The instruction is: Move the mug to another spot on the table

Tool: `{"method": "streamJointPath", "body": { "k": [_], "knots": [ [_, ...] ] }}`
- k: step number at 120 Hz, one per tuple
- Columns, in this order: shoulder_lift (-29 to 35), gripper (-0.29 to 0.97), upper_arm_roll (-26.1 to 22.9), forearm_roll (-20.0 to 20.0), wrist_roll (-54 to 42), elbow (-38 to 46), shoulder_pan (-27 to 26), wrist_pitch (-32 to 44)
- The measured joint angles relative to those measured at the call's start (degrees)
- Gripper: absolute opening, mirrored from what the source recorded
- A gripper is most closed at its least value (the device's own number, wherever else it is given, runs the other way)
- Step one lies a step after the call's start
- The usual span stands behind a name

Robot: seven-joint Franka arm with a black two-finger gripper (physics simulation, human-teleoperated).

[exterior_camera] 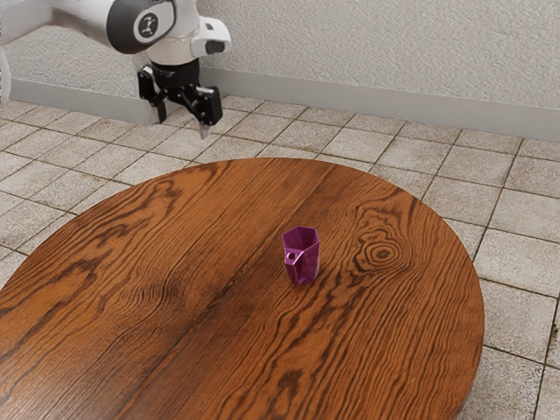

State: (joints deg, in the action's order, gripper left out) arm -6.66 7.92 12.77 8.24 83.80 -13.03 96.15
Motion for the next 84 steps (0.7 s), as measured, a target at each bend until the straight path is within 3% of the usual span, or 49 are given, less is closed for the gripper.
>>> {"method": "streamJointPath", "body": {
  "k": [32, 61, 84],
  "knots": [
    [-3.2, 0.68, -0.2, -0.7, 3.0, 4.4, -2.4, 1.0],
    [-5.4, 0.68, -0.2, -10.8, 5.2, 11.3, -3.6, 5.3],
    [-9.6, 0.68, -4.4, -15.2, 6.5, 13.1, -3.9, 13.2]
  ]
}}
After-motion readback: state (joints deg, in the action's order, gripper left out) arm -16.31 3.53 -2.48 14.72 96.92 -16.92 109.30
